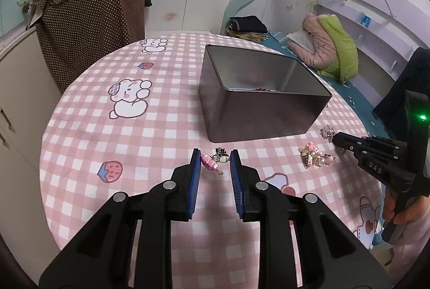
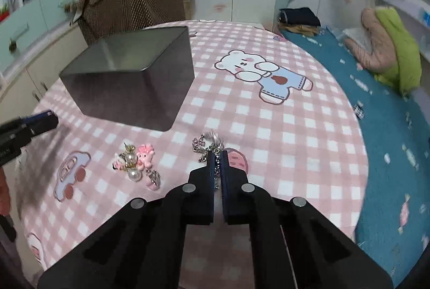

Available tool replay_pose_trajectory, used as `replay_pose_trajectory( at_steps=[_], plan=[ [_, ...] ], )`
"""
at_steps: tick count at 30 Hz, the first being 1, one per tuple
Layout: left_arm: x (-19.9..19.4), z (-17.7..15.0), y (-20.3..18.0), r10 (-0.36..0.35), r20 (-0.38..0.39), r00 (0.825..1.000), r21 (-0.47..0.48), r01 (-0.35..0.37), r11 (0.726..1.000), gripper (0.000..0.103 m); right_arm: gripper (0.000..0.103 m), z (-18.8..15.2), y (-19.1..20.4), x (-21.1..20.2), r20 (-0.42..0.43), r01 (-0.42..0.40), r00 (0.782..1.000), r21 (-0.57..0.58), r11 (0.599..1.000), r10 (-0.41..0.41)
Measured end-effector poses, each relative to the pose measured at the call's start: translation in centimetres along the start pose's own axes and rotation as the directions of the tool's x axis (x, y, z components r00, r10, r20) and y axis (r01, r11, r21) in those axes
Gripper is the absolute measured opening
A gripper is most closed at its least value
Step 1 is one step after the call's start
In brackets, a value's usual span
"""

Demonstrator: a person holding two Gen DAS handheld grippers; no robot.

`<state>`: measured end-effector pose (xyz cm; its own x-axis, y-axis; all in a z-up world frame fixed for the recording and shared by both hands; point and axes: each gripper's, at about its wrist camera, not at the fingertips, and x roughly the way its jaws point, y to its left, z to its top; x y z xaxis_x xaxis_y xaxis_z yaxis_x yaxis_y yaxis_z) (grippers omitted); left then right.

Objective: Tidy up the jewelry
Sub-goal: 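Grasp the pink charm with the left tool while the right tool lifts the silver chain, then lower the pink charm and silver chain into the grey box and open both tools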

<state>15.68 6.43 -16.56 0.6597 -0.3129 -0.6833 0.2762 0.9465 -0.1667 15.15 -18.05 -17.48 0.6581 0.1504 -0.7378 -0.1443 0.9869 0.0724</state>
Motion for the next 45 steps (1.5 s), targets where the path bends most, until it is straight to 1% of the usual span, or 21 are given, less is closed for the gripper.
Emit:
replay_pose_trajectory(
  at_steps=[2, 5, 12, 19, 23, 25, 33, 36, 39, 45],
  plan=[
    [-0.2, 0.1, -0.1, -0.004, 0.008, 1.000, 0.003, 0.004, 1.000, 0.022, 0.004, 0.0, -0.3, -0.1, 0.010, 0.021, 1.000, 0.022, 1.000, -0.021],
    [-0.4, 0.4, -0.3, -0.008, 0.018, 1.000, 0.009, 0.008, 1.000, 0.022, 0.004, 0.3, -0.8, -1.0, 0.036, 0.000, 0.999, 0.057, 0.998, -0.002],
    [-1.2, 1.4, -0.6, -0.014, 0.050, 0.999, 0.011, 0.014, 1.000, 0.022, 0.004, 1.5, -0.8, -3.1, 0.099, -0.007, 0.995, 0.057, 0.998, 0.001],
    [-2.2, 3.0, -1.5, -0.024, 0.100, 0.995, 0.031, 0.021, 0.999, 0.022, 0.004, 3.5, 0.2, -5.2, 0.181, -0.024, 0.983, 0.021, 0.999, 0.020],
    [-2.7, 4.0, -2.0, -0.033, 0.128, 0.991, 0.044, 0.027, 0.999, 0.022, 0.004, 4.9, 0.8, -6.5, 0.232, -0.033, 0.972, 0.003, 0.999, 0.031],
    [-3.0, 4.6, -2.3, -0.037, 0.145, 0.989, 0.055, 0.029, 0.998, 0.022, 0.004, 5.6, 1.3, -7.1, 0.263, -0.015, 0.965, -0.015, 1.000, 0.018],
    [-3.9, 7.3, -3.3, -0.048, 0.207, 0.977, 0.092, 0.029, 0.995, 0.022, 0.004, 9.0, 3.0, -9.2, 0.372, -0.057, 0.925, -0.059, 0.997, 0.075],
    [-4.0, 8.2, -3.5, -0.052, 0.226, 0.973, 0.101, 0.030, 0.994, 0.022, 0.004, 9.9, 3.6, -9.2, 0.386, -0.072, 0.917, -0.077, 0.994, 0.096],
    [-3.8, 8.9, -3.8, -0.057, 0.232, 0.971, 0.108, 0.032, 0.994, 0.022, 0.004, 10.4, 4.1, -8.5, 0.382, -0.088, 0.917, -0.090, 0.992, 0.116],
    [-2.1, 9.5, -3.7, -0.064, 0.205, 0.977, 0.104, 0.044, 0.994, 0.022, 0.004, 10.5, 4.6, -5.9, 0.320, -0.121, 0.937, -0.090, 0.989, 0.144]
  ],
)
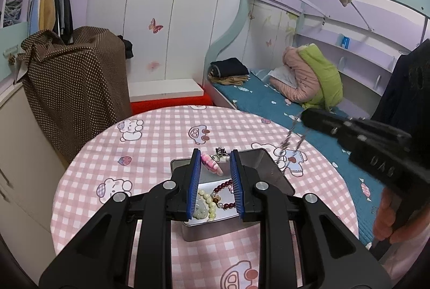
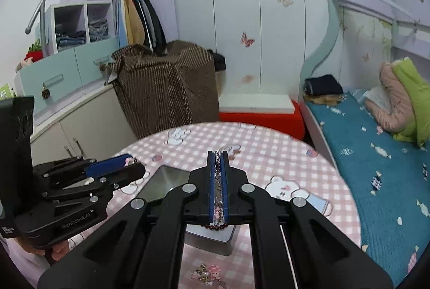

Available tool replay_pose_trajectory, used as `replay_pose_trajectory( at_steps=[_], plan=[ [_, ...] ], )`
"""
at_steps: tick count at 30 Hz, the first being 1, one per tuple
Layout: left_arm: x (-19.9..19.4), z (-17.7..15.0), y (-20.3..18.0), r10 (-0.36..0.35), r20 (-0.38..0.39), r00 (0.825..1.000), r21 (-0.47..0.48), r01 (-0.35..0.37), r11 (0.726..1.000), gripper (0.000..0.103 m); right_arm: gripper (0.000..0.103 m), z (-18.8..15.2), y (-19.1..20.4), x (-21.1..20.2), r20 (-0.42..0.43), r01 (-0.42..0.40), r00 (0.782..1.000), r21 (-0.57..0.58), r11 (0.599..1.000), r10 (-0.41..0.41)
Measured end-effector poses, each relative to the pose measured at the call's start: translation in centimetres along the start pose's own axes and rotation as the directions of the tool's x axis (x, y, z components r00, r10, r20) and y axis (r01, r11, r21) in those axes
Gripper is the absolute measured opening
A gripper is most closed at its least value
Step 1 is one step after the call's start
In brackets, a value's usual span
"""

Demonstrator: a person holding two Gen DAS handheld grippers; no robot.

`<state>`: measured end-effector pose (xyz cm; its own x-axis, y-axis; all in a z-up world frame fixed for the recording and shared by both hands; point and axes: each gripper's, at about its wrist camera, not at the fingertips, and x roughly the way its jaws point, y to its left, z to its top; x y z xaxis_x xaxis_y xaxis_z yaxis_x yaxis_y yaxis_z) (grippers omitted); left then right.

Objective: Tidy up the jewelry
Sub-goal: 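Lower the pink charm and silver chain into the grey box and open both tools, then move both tools back toward the pink charm and pearl earrings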

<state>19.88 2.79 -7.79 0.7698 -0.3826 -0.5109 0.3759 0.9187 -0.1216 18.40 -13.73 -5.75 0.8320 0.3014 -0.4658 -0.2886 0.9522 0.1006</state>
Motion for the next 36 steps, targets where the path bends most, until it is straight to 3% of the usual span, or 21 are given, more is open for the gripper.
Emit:
replay_pose_trajectory(
  at_steps=[8, 12, 14, 15, 16, 17, 36],
  plan=[
    [3.2, -1.2, 0.7, -0.013, -0.081, 0.997, -0.021, 0.012, 1.000, 0.023, 0.005, -1.5, -0.4, 3.4, -0.107, -0.037, 0.993, 0.032, 0.999, 0.041],
    [4.2, -1.6, 1.0, -0.008, -0.107, 0.994, -0.028, 0.005, 1.000, 0.024, 0.014, -1.5, -0.9, 3.7, -0.129, -0.035, 0.991, 0.055, 0.998, 0.042],
    [4.2, -1.6, 1.0, 0.014, -0.108, 0.994, -0.014, -0.016, 1.000, 0.037, 0.037, -1.3, -1.0, 3.5, -0.123, -0.013, 0.992, 0.051, 0.999, 0.019],
    [4.1, -1.6, 0.9, 0.026, -0.104, 0.994, -0.012, -0.027, 1.000, 0.057, 0.048, -1.2, -1.1, 3.3, -0.116, 0.008, 0.993, 0.051, 0.999, -0.002],
    [3.8, -1.5, 0.9, 0.038, -0.090, 0.995, -0.008, -0.039, 0.999, 0.061, 0.071, -1.1, -1.2, 3.0, -0.103, 0.027, 0.994, 0.053, 0.998, -0.021],
    [3.6, -1.3, 1.0, 0.041, -0.084, 0.996, -0.006, -0.042, 0.999, 0.061, 0.075, -1.1, -1.3, 2.7, -0.089, 0.043, 0.995, 0.052, 0.998, -0.039],
    [1.1, -2.1, 0.5, 0.069, -0.078, 0.995, -0.015, -0.071, 0.997, 0.064, 0.084, -2.2, -2.6, 0.2, -0.091, 0.108, 0.991, 0.064, 0.992, -0.102]
  ],
)
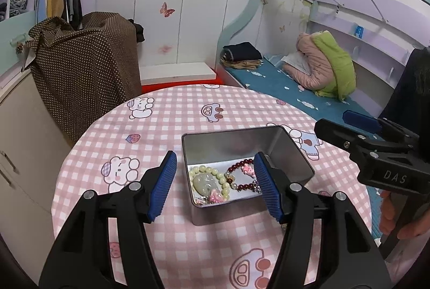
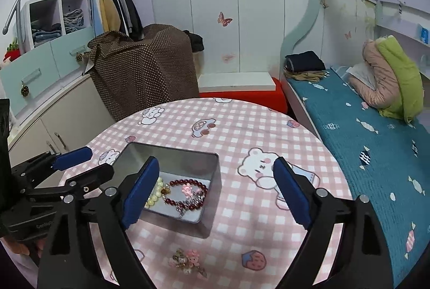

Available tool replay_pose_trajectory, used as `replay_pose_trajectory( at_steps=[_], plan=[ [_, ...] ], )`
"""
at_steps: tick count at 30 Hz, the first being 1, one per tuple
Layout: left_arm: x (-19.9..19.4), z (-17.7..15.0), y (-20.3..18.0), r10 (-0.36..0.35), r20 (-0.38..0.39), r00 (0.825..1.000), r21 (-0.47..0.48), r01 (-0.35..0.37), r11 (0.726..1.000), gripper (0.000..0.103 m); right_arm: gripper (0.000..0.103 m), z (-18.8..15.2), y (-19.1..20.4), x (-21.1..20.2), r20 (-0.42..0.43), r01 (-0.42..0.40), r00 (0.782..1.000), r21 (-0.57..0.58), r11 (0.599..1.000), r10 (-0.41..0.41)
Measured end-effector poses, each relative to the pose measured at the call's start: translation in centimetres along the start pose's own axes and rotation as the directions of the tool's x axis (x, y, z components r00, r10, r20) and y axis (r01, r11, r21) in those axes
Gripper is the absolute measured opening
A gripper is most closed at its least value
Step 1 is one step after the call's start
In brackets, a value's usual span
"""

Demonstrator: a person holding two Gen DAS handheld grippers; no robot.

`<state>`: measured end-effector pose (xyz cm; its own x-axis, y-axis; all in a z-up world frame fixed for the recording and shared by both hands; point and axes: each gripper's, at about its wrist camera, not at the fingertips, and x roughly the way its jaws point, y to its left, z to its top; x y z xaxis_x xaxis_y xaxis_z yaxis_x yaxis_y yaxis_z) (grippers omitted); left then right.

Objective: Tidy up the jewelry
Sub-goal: 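Move both tools back toward the pink charm and pearl earrings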

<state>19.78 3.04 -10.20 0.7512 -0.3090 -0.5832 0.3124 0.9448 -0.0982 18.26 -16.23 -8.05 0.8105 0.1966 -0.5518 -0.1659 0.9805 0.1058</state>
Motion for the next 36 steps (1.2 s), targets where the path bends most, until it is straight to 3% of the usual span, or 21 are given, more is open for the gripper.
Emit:
replay_pose_trajectory(
  at_steps=[10, 21, 24, 26, 29, 36],
  plan=[
    [-1.0, -2.0, -0.7, 0.012, -0.025, 1.000, -0.001, -0.012, 1.000, 0.084, 0.094, -2.4, -2.0, -1.2, -0.033, 0.056, 0.998, 0.028, 0.998, -0.056],
    [-0.8, -4.7, -0.9, 0.016, -0.096, 0.995, -0.026, -0.018, 0.999, 0.090, 0.094, -7.5, -2.2, -1.2, -0.123, 0.059, 0.991, 0.018, 0.998, -0.057],
    [-0.6, -5.5, -1.0, 0.015, -0.112, 0.994, -0.029, -0.018, 0.999, 0.091, 0.087, -8.8, -1.4, -1.1, -0.132, 0.079, 0.988, -0.017, 0.997, -0.081],
    [-0.4, -5.9, -1.1, 0.015, -0.124, 0.992, -0.028, -0.018, 0.999, 0.091, 0.078, -9.4, -1.2, -0.9, -0.138, 0.087, 0.986, -0.018, 0.996, -0.088],
    [-0.2, -6.5, -1.2, 0.014, -0.136, 0.991, -0.028, -0.018, 0.999, 0.091, 0.064, -10.1, -1.3, -0.4, -0.165, 0.065, 0.984, 0.016, 0.998, -0.061],
    [0.2, -7.3, -1.8, -0.009, -0.156, 0.988, -0.025, 0.005, 1.000, 0.091, 0.047, -10.7, -0.1, -0.2, -0.182, 0.005, 0.983, 0.006, 1.000, -0.004]
  ],
)
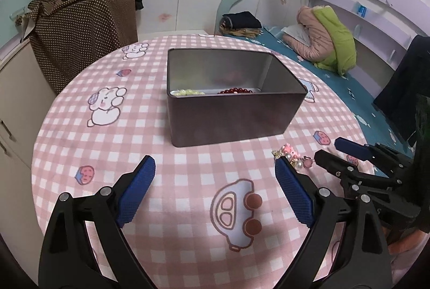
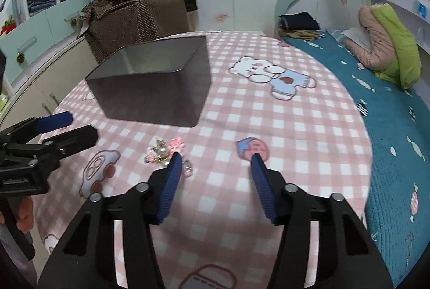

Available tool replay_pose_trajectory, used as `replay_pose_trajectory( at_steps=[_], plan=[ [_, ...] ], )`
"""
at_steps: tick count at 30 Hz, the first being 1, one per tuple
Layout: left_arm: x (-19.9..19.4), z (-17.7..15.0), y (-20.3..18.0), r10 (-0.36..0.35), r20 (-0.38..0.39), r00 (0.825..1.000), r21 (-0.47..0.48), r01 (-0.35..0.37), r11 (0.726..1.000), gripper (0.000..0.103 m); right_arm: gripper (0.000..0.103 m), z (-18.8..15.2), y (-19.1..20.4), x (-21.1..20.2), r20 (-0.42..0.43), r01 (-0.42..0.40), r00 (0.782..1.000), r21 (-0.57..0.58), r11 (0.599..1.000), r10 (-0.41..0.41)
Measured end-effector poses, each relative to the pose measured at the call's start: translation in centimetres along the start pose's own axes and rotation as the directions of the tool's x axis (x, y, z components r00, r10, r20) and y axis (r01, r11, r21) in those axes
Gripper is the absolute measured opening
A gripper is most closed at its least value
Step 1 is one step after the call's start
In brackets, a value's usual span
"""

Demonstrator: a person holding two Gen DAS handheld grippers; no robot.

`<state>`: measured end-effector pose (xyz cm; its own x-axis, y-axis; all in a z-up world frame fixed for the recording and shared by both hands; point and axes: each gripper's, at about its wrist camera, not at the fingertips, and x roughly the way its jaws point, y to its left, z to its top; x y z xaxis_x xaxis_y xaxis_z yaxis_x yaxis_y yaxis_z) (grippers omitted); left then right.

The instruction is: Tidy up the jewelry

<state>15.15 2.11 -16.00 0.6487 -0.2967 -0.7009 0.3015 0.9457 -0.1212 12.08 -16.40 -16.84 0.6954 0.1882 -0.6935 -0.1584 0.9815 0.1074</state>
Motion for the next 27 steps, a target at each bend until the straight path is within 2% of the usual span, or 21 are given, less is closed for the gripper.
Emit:
replay_pose_trajectory(
  at_steps=[6, 11, 16, 24, 26, 27],
  plan=[
    [0.6, -0.2, -0.5, -0.009, -0.017, 1.000, 0.003, 0.009, 1.000, 0.091, 0.032, -0.1, 0.9, 0.8, -0.030, -0.028, 0.999, -0.030, 0.999, 0.027],
    [1.0, -0.3, -1.0, -0.024, -0.030, 0.999, 0.005, 0.024, 1.000, 0.091, 0.011, -0.1, 1.6, 1.3, -0.026, -0.039, 0.999, -0.082, 0.996, 0.037],
    [1.6, -0.2, -1.5, -0.049, -0.045, 0.998, 0.006, 0.049, 0.999, 0.091, 0.011, 0.0, 1.0, 1.1, -0.021, -0.045, 0.999, -0.070, 0.997, 0.044],
    [2.6, 0.2, -3.3, -0.076, -0.061, 0.995, 0.051, 0.079, 0.996, 0.090, 0.011, 1.5, -2.0, -1.8, 0.076, 0.014, 0.997, -0.007, 1.000, -0.013],
    [2.9, 0.3, -3.9, -0.084, -0.063, 0.995, 0.066, 0.088, 0.994, 0.083, 0.011, 1.9, -2.8, -2.3, 0.093, 0.027, 0.995, 0.009, 1.000, -0.028],
    [3.1, 0.4, -4.2, -0.086, -0.066, 0.994, 0.074, 0.091, 0.993, 0.074, 0.011, 1.9, -3.1, -2.5, 0.098, 0.032, 0.995, 0.016, 0.999, -0.034]
  ],
)
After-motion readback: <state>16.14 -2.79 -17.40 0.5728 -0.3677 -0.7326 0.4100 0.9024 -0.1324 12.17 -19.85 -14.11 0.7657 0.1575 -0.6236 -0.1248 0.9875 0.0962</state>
